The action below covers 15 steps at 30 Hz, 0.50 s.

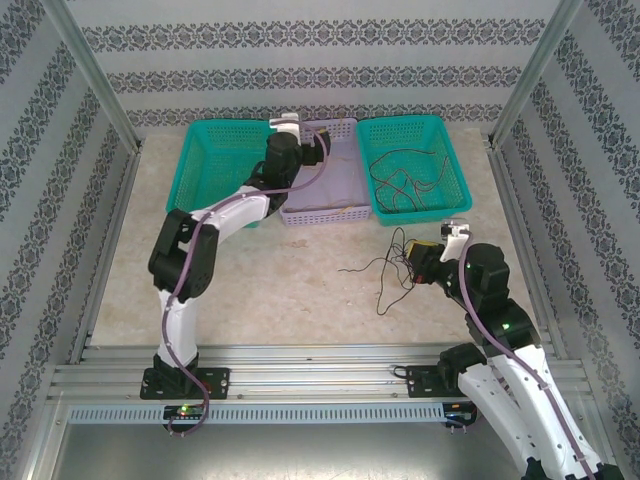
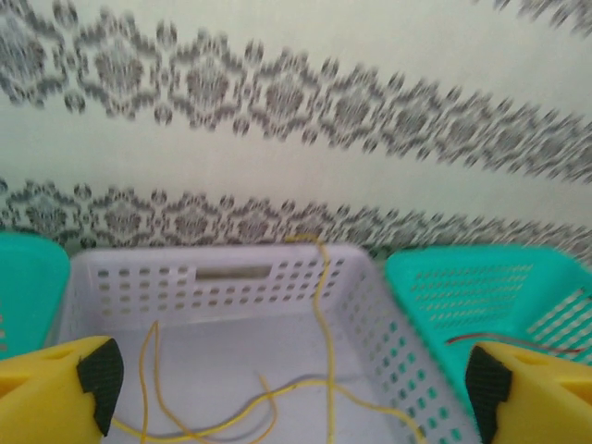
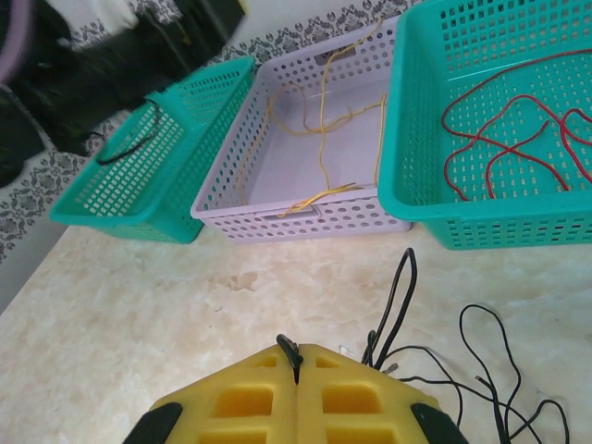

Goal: Untangle the cables

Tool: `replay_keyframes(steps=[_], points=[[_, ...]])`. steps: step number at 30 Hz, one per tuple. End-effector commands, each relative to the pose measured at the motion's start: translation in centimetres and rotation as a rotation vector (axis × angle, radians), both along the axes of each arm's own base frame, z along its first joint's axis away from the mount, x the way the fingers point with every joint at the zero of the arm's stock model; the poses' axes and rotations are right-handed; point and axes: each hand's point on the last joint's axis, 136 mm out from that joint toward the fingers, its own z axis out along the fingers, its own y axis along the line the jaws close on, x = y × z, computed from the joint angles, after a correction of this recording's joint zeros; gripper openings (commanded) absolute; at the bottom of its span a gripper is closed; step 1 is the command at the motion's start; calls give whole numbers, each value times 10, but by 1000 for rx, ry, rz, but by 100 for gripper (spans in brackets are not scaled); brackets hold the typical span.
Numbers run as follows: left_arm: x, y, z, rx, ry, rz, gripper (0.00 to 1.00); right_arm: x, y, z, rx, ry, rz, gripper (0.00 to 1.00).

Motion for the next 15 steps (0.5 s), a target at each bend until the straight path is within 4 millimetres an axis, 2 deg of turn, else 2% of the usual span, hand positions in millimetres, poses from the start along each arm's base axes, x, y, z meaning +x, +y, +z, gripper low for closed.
replay_keyframes(steps=[1, 4, 7, 10, 15], points=[[-23, 5, 34, -113, -24, -45, 100, 3, 3, 19, 28, -36, 0, 0], [-51, -4, 45, -209, 21, -146, 100, 6, 8, 36, 54, -52, 15, 0], [-84, -15, 42, -290, 83, -231, 100, 10, 11, 47, 74, -50, 22, 0], [-120, -31, 35, -324, 108, -325, 100, 14, 15, 53, 100, -35, 25, 0], [-179, -68, 6, -252, 170, -465, 100, 12, 22, 69, 157, -41, 57, 0]])
